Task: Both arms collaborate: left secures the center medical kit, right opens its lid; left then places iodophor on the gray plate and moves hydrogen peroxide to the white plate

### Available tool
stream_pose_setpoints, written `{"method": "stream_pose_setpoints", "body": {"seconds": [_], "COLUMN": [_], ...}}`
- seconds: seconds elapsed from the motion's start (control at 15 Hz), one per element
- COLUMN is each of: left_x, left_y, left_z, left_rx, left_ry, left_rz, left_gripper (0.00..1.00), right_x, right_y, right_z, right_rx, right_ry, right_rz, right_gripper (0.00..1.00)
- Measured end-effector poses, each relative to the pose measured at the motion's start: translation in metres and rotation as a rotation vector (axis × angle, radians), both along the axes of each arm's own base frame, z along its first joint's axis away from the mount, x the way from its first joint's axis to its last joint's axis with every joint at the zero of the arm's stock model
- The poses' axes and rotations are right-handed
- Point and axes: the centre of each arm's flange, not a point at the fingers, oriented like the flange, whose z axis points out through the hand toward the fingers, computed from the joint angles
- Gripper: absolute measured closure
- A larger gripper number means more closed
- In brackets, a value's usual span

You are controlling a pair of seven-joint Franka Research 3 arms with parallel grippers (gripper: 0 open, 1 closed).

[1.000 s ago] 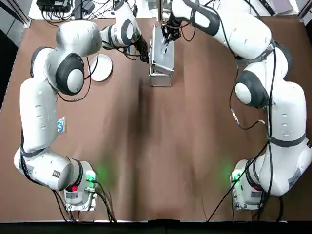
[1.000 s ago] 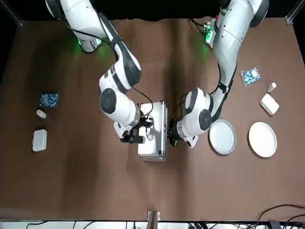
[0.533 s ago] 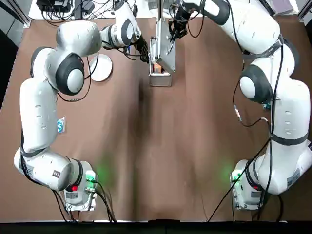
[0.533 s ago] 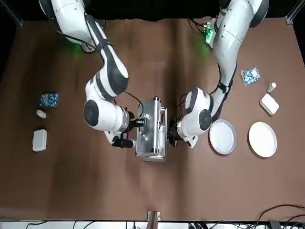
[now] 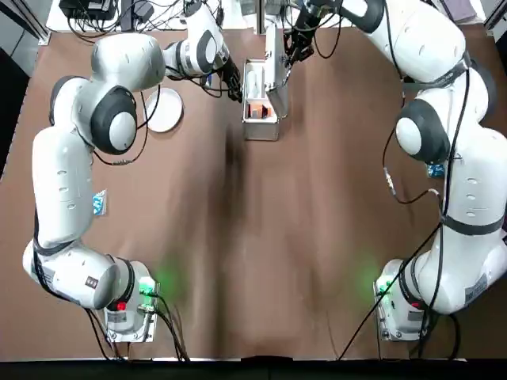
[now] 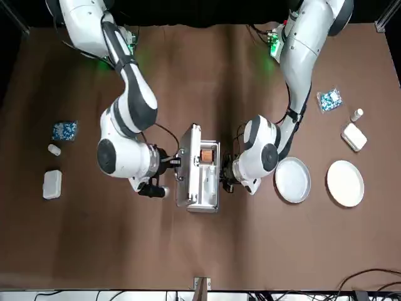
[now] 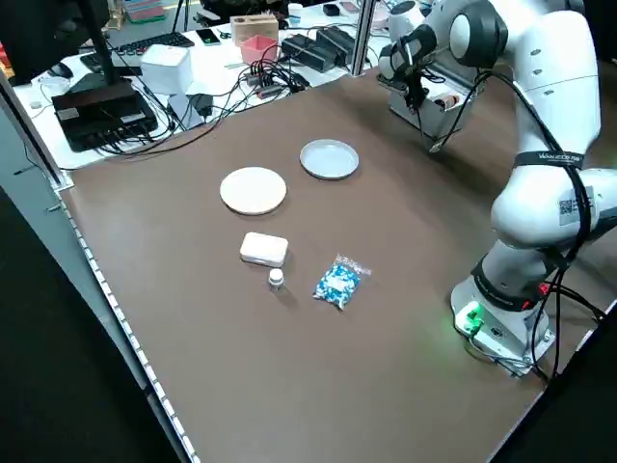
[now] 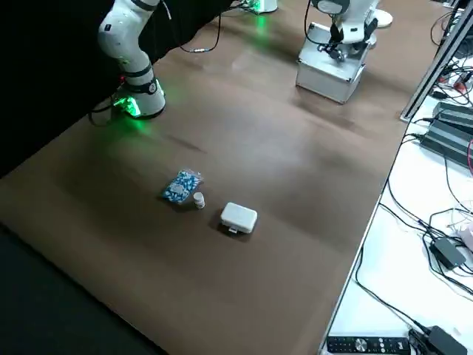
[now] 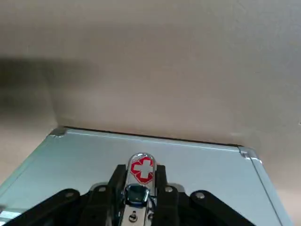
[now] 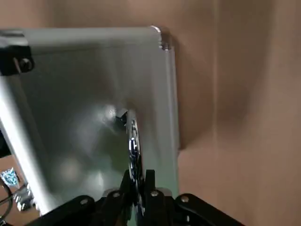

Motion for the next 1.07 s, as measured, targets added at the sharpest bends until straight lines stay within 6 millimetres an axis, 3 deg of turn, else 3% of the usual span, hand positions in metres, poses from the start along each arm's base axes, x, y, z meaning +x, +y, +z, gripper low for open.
{"method": "stream_pose_setpoints", "body": {"seconds": [0.2,0.67,0.87,0.93,1.07], "left_x": [0.000,0.001,0.000,0.000,0.000], "left_y": [0.001,0.001,0.000,0.000,0.000], "left_z": [0.000,0.000,0.000,0.000,0.000], "left_rx": [0.001,0.000,0.001,0.001,0.001], "left_ry": [0.000,0.000,0.001,0.001,0.002], "left_rz": [0.001,0.003,0.002,0.002,0.002], "left_gripper": [0.69,0.69,0.69,0.69,0.69], "right_x": [0.004,0.006,0.017,0.019,0.020], "right_y": [-0.026,-0.032,-0.043,-0.045,-0.047], "right_z": [-0.011,-0.017,-0.041,-0.049,-0.055], "right_rx": [-0.012,-0.011,-0.024,-0.027,-0.029], "right_ry": [0.029,0.033,0.004,0.006,0.008], "right_rz": [0.010,0.013,-0.020,-0.021,-0.020], "right_gripper": [0.87,0.85,0.65,0.65,0.53]}}
